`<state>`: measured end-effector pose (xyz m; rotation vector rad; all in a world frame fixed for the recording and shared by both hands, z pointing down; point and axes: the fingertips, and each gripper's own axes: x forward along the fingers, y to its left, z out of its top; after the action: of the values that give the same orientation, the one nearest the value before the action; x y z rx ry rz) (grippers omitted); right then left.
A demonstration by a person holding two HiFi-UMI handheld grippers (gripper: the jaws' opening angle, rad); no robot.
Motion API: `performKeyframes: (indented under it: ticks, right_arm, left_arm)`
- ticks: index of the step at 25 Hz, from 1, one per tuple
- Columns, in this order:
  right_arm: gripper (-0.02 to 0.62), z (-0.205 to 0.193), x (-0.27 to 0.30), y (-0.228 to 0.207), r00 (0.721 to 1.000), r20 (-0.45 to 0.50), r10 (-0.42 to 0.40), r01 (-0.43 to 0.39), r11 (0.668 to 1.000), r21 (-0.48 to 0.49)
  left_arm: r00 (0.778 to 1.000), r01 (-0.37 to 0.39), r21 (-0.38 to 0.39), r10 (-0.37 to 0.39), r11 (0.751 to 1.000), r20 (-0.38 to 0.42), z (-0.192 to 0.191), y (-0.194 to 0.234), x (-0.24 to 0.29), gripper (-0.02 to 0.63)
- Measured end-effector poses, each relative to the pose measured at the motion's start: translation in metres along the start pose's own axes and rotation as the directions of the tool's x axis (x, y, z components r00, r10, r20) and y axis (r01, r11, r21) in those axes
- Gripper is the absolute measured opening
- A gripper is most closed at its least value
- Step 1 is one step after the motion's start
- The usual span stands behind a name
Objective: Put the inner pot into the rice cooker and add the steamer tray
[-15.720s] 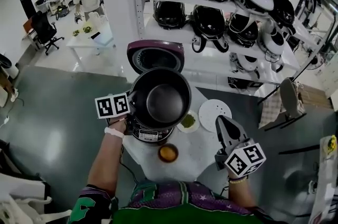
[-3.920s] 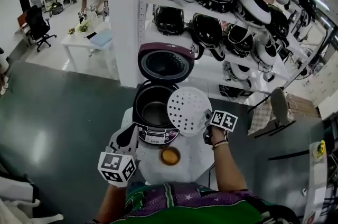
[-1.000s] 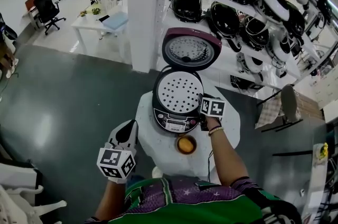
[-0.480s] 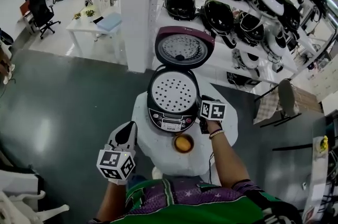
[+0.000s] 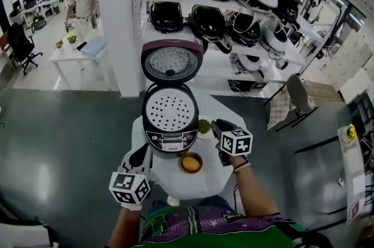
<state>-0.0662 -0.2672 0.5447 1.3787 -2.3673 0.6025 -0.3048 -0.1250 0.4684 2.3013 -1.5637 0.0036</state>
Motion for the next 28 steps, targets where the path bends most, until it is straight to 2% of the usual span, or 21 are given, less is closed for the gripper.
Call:
performKeyframes:
  ticks: [6, 13, 17, 23, 28]
  right_arm:
    - [0.097, 0.024, -0.076, -0.003, 0.995, 0.103, 0.01, -0.007, 1.0, -0.028]
    - [0.095, 0.026, -0.181, -0.007, 0.978, 0.202, 0.051, -0.04, 0.997, -0.062]
    - [0.094, 0.017, -0.252, -0.011, 0.968, 0.241, 0.063, -0.049, 0.997, -0.061]
    - [0.089, 0.006, -0.367, -0.015, 0.932, 0.352, 0.087, -0.063, 0.995, -0.08]
    - [0.083, -0.008, -0.445, -0.019, 0.903, 0.42, 0.09, -0.056, 0.994, -0.091]
  left_arm:
    - [0.998, 0.064, 0.044, -0.064, 0.997, 0.009, 0.003, -0.05, -0.002, 0.023]
    - [0.999, 0.023, 0.079, -0.027, 0.997, 0.047, -0.002, -0.104, -0.027, 0.023]
    - [0.998, 0.045, 0.121, -0.05, 0.992, 0.042, -0.008, -0.153, -0.052, 0.023]
    - [0.993, 0.034, 0.187, -0.054, 0.982, 0.104, 0.003, -0.228, -0.096, 0.023]
    - [0.983, 0.004, 0.193, -0.04, 0.981, 0.181, 0.012, -0.285, -0.141, 0.023]
